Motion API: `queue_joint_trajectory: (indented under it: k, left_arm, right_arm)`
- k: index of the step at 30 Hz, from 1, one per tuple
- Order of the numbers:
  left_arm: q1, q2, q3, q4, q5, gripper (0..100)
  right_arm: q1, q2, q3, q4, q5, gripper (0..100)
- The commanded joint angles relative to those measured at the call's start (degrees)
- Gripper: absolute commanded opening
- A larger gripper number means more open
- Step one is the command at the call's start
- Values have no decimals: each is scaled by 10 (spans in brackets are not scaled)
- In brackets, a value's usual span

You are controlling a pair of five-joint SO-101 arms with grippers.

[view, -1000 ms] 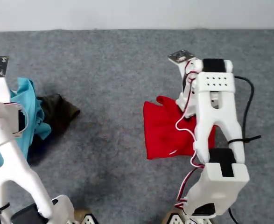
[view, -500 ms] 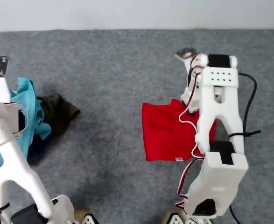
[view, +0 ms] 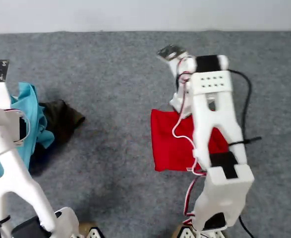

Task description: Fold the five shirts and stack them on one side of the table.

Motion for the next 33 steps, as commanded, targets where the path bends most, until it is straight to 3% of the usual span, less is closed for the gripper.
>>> queue_joint_trajectory:
  k: [1, 4, 11, 16, 21, 28, 33]
  left_arm:
    - [3, -17, -21, -3, -1, 15]
    - [3, -17, -21, -2, -1, 15]
    - [3, -20, -21, -1, -1, 15]
    - [3, -18, -21, -2, -1, 15]
    - [3, -17, -21, -2, -1, 15]
    - [3, -17, -21, -1, -1, 15]
    - [3, -20, -21, 1, -1, 15]
  right_arm:
    - [9, 44, -2, -9, -2, 9]
    - [59, 85, -2, -34, 6, 9]
    - [219, 94, -3, -36, 113, 9]
    - [265, 33, -3, -23, 140, 9]
    - [199, -29, -3, 15, 133, 14]
    - [54, -17, -2, -17, -29, 184]
    - [12, 31, -3, -61, -49, 218]
